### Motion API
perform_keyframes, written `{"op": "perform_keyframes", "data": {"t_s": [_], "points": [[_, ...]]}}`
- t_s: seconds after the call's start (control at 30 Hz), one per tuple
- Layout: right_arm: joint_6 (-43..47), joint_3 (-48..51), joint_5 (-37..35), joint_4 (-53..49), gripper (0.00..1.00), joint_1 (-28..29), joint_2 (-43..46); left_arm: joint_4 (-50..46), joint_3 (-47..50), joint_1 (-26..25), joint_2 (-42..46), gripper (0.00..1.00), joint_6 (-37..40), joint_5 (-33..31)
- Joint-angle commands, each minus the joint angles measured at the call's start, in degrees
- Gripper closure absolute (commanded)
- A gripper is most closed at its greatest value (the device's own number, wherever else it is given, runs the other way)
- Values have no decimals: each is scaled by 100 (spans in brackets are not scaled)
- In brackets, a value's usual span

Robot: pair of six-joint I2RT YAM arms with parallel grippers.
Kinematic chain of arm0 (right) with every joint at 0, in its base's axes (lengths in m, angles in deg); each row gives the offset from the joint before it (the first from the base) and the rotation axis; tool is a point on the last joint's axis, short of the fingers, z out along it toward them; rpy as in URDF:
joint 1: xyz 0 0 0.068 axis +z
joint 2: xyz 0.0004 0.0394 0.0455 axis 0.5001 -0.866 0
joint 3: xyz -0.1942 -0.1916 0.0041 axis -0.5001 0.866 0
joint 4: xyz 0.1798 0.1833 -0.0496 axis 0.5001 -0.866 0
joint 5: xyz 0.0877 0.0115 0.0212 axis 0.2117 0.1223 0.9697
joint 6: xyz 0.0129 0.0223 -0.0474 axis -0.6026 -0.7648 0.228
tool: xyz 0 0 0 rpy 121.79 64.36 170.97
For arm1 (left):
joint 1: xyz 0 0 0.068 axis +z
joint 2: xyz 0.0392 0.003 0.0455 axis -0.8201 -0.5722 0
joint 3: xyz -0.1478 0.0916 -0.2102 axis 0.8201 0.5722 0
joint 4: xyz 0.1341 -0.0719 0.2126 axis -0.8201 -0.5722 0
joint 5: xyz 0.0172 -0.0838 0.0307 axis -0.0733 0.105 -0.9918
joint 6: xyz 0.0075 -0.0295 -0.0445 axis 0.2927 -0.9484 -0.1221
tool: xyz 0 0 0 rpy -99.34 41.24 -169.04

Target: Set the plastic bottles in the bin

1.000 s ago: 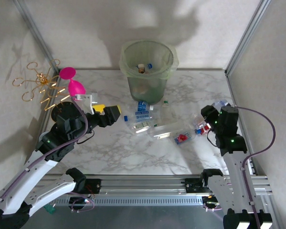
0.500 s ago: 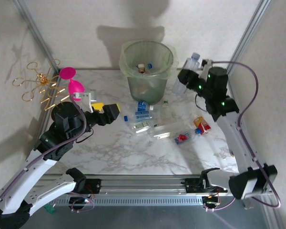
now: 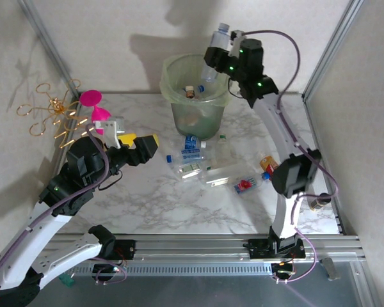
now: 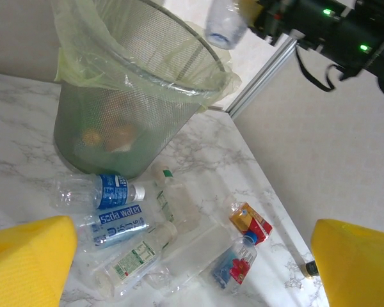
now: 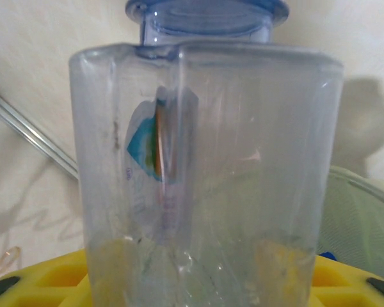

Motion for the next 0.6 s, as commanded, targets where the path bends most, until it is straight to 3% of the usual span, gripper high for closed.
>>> {"op": "perform_keyframes", "data": {"t_s": [0.0, 0.2, 0.4, 0.57], "points": [[458, -1051, -68, -519, 49, 210, -683, -123, -158, -50, 30, 6, 116, -174], [1136, -1233, 194, -592, 46, 541, -1248, -149, -110, -53, 17, 6, 140, -214], [2071, -1102, -616, -1039, 44, 879, -1398, -117, 4, -50, 16, 6, 157, -208], [2277, -1118, -813, -1184, 42, 923, -1566, -45, 60, -54, -30, 6, 141, -164]]}}
